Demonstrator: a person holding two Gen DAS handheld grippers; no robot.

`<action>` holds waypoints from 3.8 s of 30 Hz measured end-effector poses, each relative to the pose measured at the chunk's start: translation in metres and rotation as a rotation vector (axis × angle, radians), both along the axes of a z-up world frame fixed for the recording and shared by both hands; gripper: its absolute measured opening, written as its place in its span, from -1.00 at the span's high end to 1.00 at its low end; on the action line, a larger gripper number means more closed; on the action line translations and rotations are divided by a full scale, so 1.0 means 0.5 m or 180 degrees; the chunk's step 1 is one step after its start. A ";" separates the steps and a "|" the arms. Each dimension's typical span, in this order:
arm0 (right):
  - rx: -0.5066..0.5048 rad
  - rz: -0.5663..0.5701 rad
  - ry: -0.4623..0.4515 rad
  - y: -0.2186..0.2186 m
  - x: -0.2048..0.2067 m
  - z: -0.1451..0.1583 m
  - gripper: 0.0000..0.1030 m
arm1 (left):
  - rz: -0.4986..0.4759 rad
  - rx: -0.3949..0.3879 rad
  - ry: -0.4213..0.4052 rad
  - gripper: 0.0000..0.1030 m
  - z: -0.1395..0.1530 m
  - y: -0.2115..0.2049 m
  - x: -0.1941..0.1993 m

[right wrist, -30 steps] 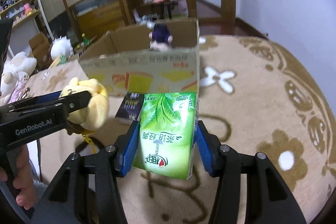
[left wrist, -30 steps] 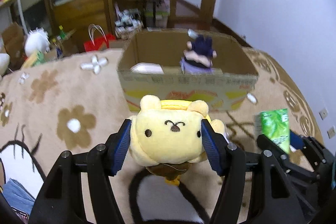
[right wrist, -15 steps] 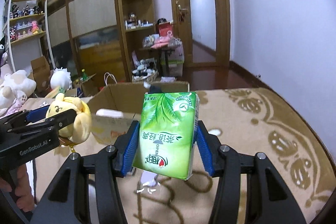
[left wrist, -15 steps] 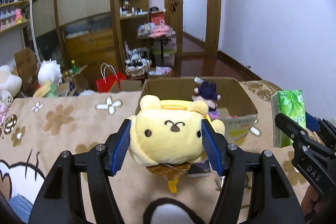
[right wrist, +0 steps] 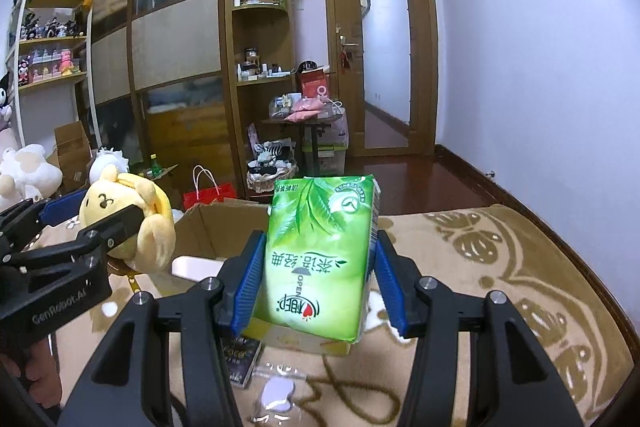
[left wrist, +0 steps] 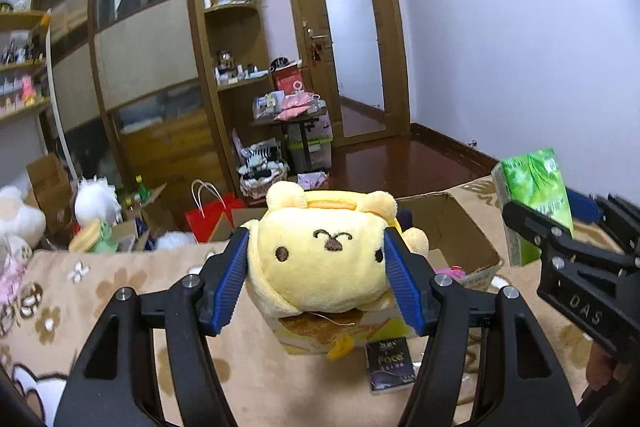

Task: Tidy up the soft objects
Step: 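Lift the yellow bear and green tissue pack and carry both over the box, then lower both items into the box and open both tools, then withdraw both tools from the box toward the black tissue pack and clear bag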

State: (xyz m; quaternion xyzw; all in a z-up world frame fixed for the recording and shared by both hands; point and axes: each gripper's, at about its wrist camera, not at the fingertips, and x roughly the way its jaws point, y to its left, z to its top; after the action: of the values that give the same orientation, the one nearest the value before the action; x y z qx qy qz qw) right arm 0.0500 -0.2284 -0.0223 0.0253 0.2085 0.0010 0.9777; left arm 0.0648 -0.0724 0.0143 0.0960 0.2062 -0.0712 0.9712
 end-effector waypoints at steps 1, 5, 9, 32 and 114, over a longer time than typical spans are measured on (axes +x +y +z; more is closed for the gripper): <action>0.0005 -0.0001 -0.0012 -0.001 0.006 0.001 -0.09 | -0.0015 0.0005 -0.0001 -0.26 -0.001 -0.001 0.000; 0.0020 -0.0003 -0.0070 -0.001 0.027 0.005 -0.09 | -0.0108 0.0119 -0.0093 -0.26 0.005 -0.017 0.026; 0.0022 0.0012 -0.0111 -0.002 0.046 0.007 -0.09 | -0.0103 0.0131 -0.0100 -0.26 0.005 -0.024 0.049; 0.0229 0.0369 0.0151 0.021 0.156 -0.082 -0.11 | -0.0033 -0.0170 0.0747 -0.35 -0.080 0.024 0.185; 0.0129 0.0058 0.0780 0.009 -0.029 -0.138 -1.00 | -0.0042 -0.0361 0.1983 -0.81 -0.145 0.078 0.059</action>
State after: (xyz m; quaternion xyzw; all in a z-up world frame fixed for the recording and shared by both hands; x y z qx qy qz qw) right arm 0.0357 -0.2238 -0.0911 0.0432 0.3266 0.0110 0.9441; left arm 0.0941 -0.0334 -0.0581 0.0166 0.4889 -0.1148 0.8646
